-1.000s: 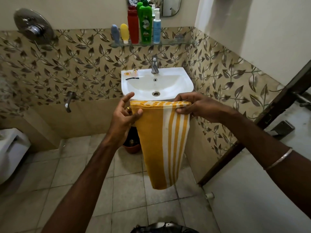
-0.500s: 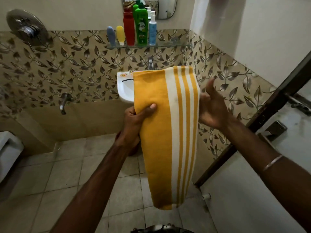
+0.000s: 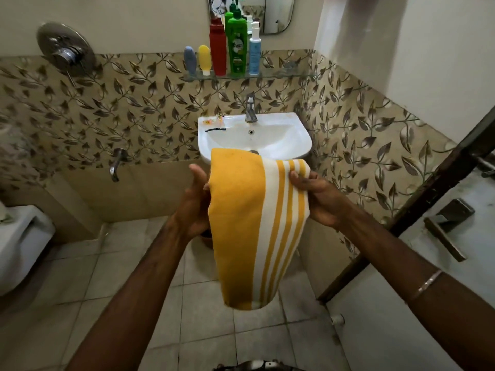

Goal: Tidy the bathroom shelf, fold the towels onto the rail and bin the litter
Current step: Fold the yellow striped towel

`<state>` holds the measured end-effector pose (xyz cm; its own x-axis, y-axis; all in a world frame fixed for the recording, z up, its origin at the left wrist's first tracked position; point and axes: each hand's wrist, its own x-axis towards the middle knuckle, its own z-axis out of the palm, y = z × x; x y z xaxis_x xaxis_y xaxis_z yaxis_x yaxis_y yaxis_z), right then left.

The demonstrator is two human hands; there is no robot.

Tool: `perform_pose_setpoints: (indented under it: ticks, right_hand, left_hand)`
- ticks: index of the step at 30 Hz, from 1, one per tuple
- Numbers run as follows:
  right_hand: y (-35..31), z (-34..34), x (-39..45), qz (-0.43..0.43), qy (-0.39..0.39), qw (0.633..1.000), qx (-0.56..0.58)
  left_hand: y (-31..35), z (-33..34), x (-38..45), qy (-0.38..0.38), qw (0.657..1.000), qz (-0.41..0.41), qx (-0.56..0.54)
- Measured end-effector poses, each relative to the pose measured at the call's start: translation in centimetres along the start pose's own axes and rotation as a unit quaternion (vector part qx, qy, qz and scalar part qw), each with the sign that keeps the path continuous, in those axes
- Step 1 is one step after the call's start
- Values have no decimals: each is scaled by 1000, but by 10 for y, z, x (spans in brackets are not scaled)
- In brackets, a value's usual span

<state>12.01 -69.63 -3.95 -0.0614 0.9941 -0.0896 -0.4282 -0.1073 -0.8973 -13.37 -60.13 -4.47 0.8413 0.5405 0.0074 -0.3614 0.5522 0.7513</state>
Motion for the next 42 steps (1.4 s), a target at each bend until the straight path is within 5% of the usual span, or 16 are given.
perform_pose_setpoints:
  ticks: [3, 11, 15, 23, 29, 34, 42]
  right_hand:
    - [-16, 6, 9, -18, 23, 999, 22]
    - [-20, -6, 2, 16, -8, 996, 88]
    - [8, -21, -14, 64, -49, 997, -12]
    - [12, -1, -15, 52, 17, 998, 12]
    - [-1, 4, -3, 44, 57, 997, 37]
    - [-2, -5, -4, 33, 23, 995, 95]
    - [13, -16, -17, 54, 60, 997, -17]
  left_hand:
    - [-13, -10, -11, 11, 998, -43, 42]
    - [-11, 19, 1, 72, 979, 69, 175]
    - [-3, 20, 9, 113, 976, 45, 180]
    - [-5, -2, -5, 6, 998, -45, -41]
    - [-26, -17, -28, 12, 993, -91, 69]
    - [-24, 10, -16, 42, 988, -2, 147]
    - [-8, 16, -6, 133, 974, 0, 184]
